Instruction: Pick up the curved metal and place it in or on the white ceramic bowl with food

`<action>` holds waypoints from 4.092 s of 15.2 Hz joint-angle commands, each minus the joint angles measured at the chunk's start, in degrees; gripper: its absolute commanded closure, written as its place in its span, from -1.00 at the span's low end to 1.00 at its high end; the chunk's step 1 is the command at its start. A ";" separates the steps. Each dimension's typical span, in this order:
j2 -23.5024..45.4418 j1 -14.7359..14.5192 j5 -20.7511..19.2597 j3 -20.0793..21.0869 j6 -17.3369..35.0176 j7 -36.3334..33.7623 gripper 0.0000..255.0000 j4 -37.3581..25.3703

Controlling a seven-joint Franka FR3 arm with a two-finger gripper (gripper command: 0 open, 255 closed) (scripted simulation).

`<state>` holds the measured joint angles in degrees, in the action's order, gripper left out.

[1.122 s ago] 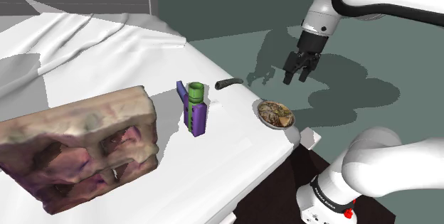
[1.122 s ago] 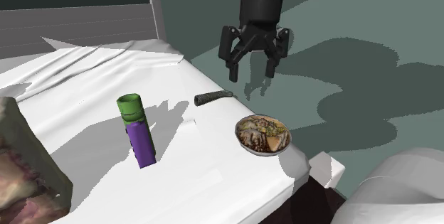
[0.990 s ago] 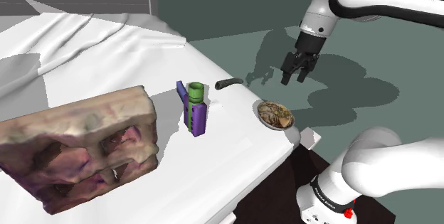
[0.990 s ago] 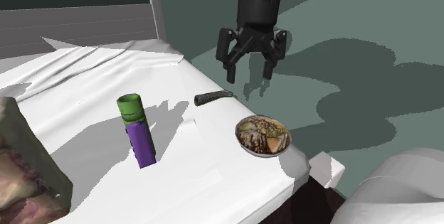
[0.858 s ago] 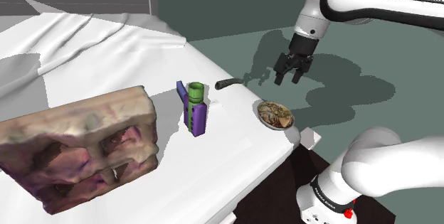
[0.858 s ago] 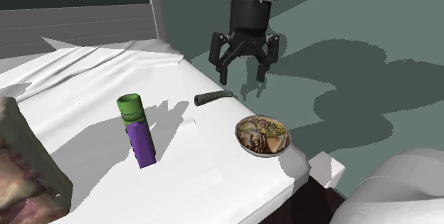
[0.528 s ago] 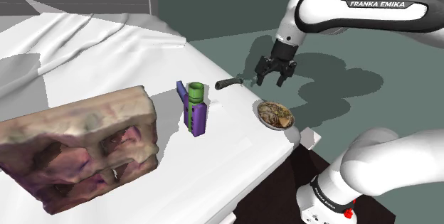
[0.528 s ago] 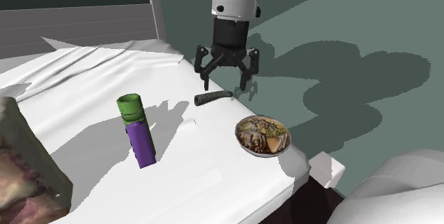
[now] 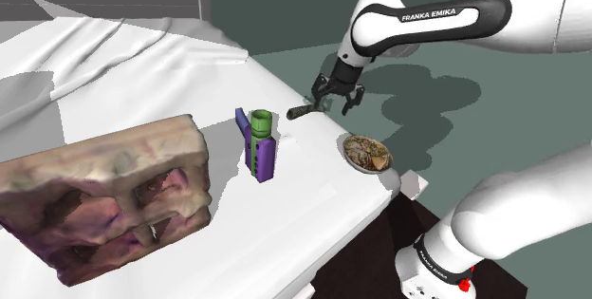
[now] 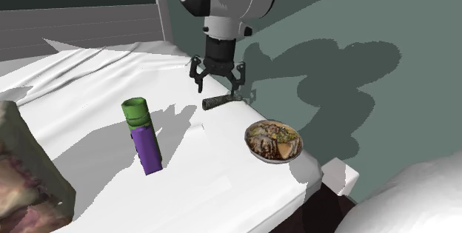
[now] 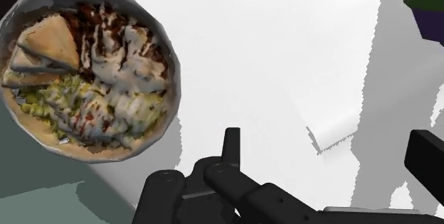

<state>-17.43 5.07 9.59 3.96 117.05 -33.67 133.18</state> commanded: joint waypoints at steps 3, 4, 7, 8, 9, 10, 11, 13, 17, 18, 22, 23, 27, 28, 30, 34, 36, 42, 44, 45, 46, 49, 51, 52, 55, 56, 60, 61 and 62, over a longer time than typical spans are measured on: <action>7.53 1.44 -0.44 0.81 6.77 -7.59 -1.00 -2.72; 9.47 1.77 -0.69 0.89 8.17 -9.47 -1.00 -3.73; 15.24 2.60 -1.64 0.80 11.97 -15.12 -1.00 -7.02; 17.13 2.84 -2.01 0.68 13.10 -16.99 -1.00 -8.20; 19.01 3.06 -2.38 0.50 14.18 -18.85 -1.00 -9.42; 20.87 3.25 -2.76 0.26 15.18 -20.69 -1.00 -10.68; 22.71 3.40 -3.13 -0.04 16.13 -22.52 -1.00 -11.97; 26.33 3.63 -3.82 -0.80 17.84 -26.09 -1.00 -14.64; 33.31 3.90 -4.83 -2.80 20.59 -32.87 -1.00 -20.29; 35.00 3.96 -4.99 -3.36 21.16 -34.49 -1.00 -21.75; 41.23 4.22 -5.16 -5.65 22.88 -40.27 -1.00 -27.40; 41.81 4.21 -5.11 -5.63 23.39 -40.24 -1.00 -27.47; 44.21 4.21 -4.92 -5.52 25.38 -40.12 -1.00 -27.88; 44.82 4.22 -4.88 -5.49 25.86 -40.09 -1.00 -28.01; 45.80 4.23 -4.82 -5.44 26.62 -40.05 -1.00 -28.23; 45.80 4.23 -4.82 -5.44 26.61 -40.05 -1.00 -28.25; 45.80 4.23 -4.82 -5.44 26.61 -40.05 -1.00 -28.25; 45.80 4.23 -4.82 -5.44 26.60 -40.05 1.00 -28.25; 45.80 4.23 -4.82 -5.44 26.60 -40.05 1.00 -28.24; 45.80 4.23 -4.82 -5.44 26.61 -40.05 1.00 -28.24; 45.80 4.22 -4.82 -5.44 26.60 -40.06 1.00 -28.24; 44.83 4.19 -4.92 -5.51 25.46 -40.16 1.00 -28.42; 43.89 4.15 -5.02 -5.57 24.29 -40.27 1.00 -28.66; 43.46 4.13 -5.07 -5.60 23.68 -40.33 1.00 -28.83; 42.15 4.08 -5.22 -5.68 21.87 -40.49 1.00 -29.33; 41.73 4.07 -5.27 -5.71 21.26 -40.54 1.00 -29.52; 40.14 4.02 -5.46 -5.81 18.78 -40.75 1.00 -30.43; 39.77 4.01 -5.51 -5.83 18.15 -40.80 1.00 -30.68; 39.40 4.00 -5.56 -5.85 17.51 -40.85 1.00 -30.96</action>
<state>22.36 9.14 4.10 -1.88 135.18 -74.37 102.46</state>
